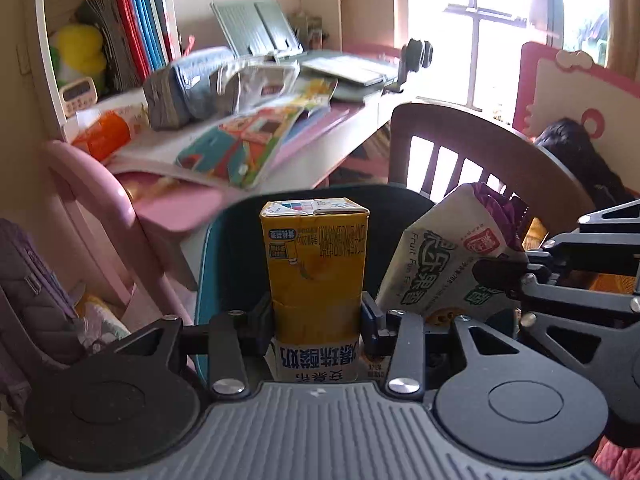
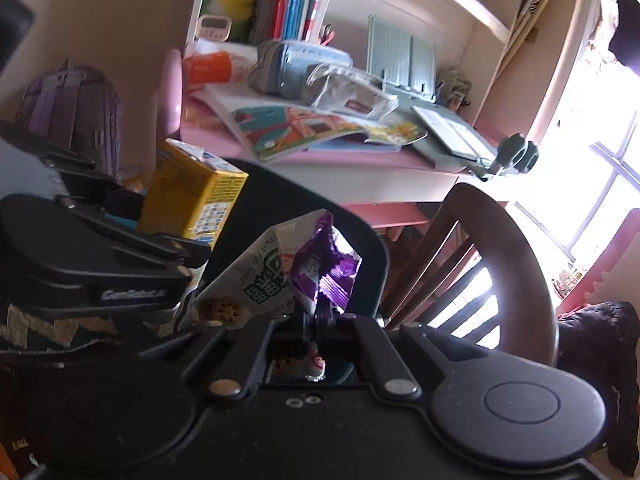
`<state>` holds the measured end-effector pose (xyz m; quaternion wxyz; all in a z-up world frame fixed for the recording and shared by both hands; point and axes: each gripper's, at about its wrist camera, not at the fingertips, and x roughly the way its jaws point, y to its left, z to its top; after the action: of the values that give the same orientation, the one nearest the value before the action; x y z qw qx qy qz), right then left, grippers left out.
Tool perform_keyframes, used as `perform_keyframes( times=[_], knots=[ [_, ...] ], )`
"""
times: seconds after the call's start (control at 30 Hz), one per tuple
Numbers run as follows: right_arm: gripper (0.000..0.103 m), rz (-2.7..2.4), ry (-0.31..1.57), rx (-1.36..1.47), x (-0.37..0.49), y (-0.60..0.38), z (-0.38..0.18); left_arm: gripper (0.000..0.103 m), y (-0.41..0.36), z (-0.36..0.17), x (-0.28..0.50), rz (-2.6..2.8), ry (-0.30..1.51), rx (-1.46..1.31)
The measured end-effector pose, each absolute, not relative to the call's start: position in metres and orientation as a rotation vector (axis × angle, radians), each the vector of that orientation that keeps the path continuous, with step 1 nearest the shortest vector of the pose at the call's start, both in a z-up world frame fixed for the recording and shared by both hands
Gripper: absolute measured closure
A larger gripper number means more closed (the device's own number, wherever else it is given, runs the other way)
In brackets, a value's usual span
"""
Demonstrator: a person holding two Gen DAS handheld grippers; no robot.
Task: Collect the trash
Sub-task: 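Carry the juice box and cookie wrapper up to the teal wastebasket with both tools, then open both tools to drop the juice box and wrapper into the wastebasket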
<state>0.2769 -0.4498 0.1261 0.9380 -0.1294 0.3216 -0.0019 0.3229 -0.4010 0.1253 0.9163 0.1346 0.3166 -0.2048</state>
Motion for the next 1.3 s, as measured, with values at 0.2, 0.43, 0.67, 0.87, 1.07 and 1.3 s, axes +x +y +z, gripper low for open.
perform_keyframes(
  times=[0.2,0.43,0.67,0.87,1.07,1.3],
  knots=[
    [0.091,0.029,0.702,-0.276,0.281,-0.450,0.112,0.061,-0.404,0.108,0.338,-0.414,0.711,0.305],
    [0.079,0.058,0.742,-0.237,0.283,-0.453,0.105,0.061,-0.406,0.099,0.341,-0.416,0.746,0.333],
    [0.063,0.047,0.736,-0.233,0.277,-0.452,0.104,0.034,-0.407,0.104,0.330,-0.416,0.695,0.360],
    [0.053,0.029,0.693,-0.213,0.263,-0.453,0.117,0.033,-0.401,0.115,0.321,-0.410,0.677,0.351],
    [0.049,0.037,0.649,-0.164,0.240,-0.454,0.134,0.028,-0.382,0.129,0.304,-0.404,0.657,0.321],
    [0.047,0.083,0.601,-0.134,0.213,-0.434,0.153,0.028,-0.350,0.144,0.278,-0.394,0.641,0.288]
  ],
)
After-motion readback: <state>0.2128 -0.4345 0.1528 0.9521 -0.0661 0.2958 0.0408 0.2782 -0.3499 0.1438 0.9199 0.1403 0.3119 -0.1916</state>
